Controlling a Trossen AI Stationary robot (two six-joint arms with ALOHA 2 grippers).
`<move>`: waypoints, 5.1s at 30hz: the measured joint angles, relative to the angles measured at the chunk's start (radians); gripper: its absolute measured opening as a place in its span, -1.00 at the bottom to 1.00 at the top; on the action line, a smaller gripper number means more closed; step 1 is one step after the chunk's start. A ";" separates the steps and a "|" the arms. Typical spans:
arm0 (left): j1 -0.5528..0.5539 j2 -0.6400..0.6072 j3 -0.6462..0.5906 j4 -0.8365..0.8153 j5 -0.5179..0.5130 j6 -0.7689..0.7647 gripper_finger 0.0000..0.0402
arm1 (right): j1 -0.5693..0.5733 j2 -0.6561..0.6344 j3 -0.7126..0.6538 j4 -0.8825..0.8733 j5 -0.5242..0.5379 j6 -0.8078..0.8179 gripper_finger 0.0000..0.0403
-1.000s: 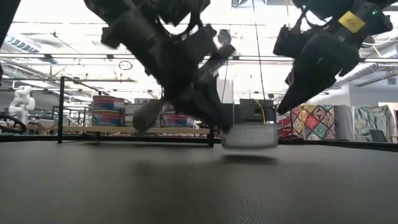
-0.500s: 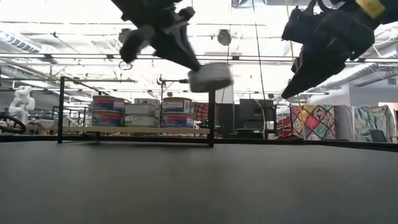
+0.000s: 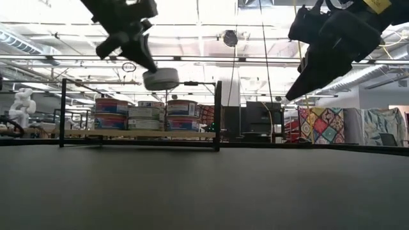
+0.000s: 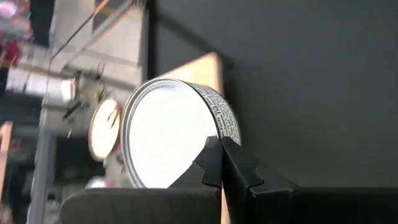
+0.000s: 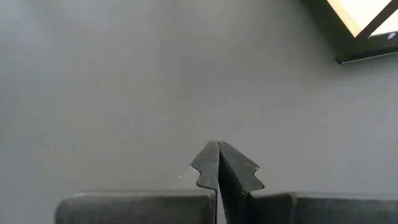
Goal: Stack canned seafood by type on shelf
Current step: Stack the green tuna can on top of the green tuna on the shelf, then return to Home Position
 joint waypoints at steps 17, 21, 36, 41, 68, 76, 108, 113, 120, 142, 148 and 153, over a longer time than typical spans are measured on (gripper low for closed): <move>0.350 -0.067 -0.113 -0.018 0.111 0.107 -1.00 | 0.000 0.000 0.000 0.005 0.000 -0.011 -1.00; 0.370 -0.067 -0.113 -0.014 0.134 0.108 -1.00 | 0.000 0.000 0.000 0.005 0.000 -0.011 -1.00; 0.394 -0.065 -0.113 0.005 0.137 0.133 -1.00 | 0.000 0.000 0.000 0.005 -0.001 -0.008 -1.00; 0.394 -0.065 -0.113 0.005 0.136 0.133 -0.99 | 0.000 0.000 0.000 0.008 -0.002 -0.008 -1.00; 0.308 -0.084 -0.059 0.064 0.170 0.026 -0.83 | 0.000 0.000 0.000 0.061 -0.005 0.026 -1.00; 0.178 -0.227 -0.119 0.069 0.268 -0.191 -0.94 | 0.000 0.000 0.000 0.270 -0.005 -0.037 -1.00; -0.002 -1.257 -0.829 0.528 0.179 -0.438 -0.98 | -0.398 -0.527 -0.291 0.375 -0.368 -0.250 -1.00; 0.018 -1.256 -0.839 0.518 0.175 -0.471 -0.98 | -0.449 -0.623 -0.457 0.503 -0.399 -0.187 -1.00; 0.046 -1.254 -0.839 0.528 0.199 -0.520 -0.98 | -0.493 -0.723 -0.639 0.638 -0.396 -0.121 -1.00; 0.087 -1.222 -0.839 0.431 0.510 -0.568 -0.98 | -0.566 -0.782 -0.648 0.562 -0.391 -0.257 -1.00; 0.087 -1.222 -0.839 0.361 0.415 -0.573 -0.98 | -0.566 -0.781 -0.648 0.498 -0.393 -0.257 -1.00; 0.087 -1.222 -0.839 0.362 0.380 -0.573 -0.98 | -0.565 -0.782 -0.648 0.477 -0.393 -0.256 -1.00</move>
